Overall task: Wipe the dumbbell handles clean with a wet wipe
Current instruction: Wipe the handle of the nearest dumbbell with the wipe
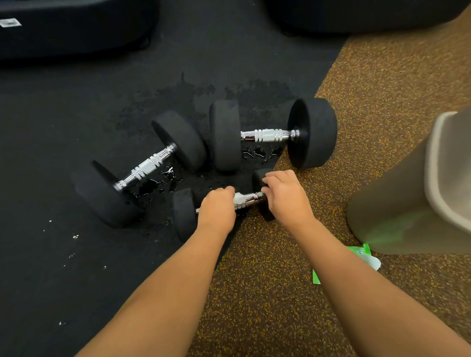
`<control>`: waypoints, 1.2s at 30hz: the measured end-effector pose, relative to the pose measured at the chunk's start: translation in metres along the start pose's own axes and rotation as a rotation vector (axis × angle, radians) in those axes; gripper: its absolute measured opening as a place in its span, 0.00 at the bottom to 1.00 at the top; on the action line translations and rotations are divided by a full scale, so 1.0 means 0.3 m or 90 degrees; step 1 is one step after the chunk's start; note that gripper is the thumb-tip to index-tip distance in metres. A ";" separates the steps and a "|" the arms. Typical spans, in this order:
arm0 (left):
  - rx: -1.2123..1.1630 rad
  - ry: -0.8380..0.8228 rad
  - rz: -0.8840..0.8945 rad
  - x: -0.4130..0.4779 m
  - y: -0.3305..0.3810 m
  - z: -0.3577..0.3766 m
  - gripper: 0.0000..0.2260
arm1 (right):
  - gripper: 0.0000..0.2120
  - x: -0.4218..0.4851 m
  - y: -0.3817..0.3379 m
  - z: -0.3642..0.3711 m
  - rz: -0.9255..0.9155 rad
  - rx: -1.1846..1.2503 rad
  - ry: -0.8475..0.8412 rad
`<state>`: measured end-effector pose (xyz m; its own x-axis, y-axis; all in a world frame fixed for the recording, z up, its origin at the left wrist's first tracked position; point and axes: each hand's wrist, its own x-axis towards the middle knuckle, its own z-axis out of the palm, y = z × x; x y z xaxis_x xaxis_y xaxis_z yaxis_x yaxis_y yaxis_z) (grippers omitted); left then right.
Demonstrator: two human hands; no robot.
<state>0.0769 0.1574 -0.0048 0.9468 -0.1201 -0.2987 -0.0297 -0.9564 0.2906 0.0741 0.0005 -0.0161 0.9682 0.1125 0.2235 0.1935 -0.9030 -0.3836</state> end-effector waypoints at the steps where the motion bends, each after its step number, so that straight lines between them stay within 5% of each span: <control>1: -0.002 0.001 0.003 0.003 0.009 0.004 0.14 | 0.10 -0.007 0.002 0.001 0.004 0.008 0.000; 13: -0.052 -0.054 0.071 0.082 0.015 0.053 0.15 | 0.11 -0.004 0.006 -0.001 0.032 0.016 -0.023; 20: -0.061 -0.086 -0.031 0.149 0.035 0.033 0.12 | 0.09 0.004 0.011 0.007 0.020 0.015 -0.007; 29: -0.182 -0.179 -0.031 0.231 0.070 0.014 0.13 | 0.06 0.005 0.017 0.028 0.009 0.024 0.023; 36: -0.107 -0.200 -0.044 0.243 0.063 0.018 0.15 | 0.06 0.006 0.020 0.033 0.004 0.037 0.031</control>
<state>0.1436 0.1290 -0.0259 0.7993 -0.1571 -0.5801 0.1088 -0.9114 0.3969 0.0785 -0.0006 -0.0269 0.9607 0.0852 0.2642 0.1979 -0.8776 -0.4366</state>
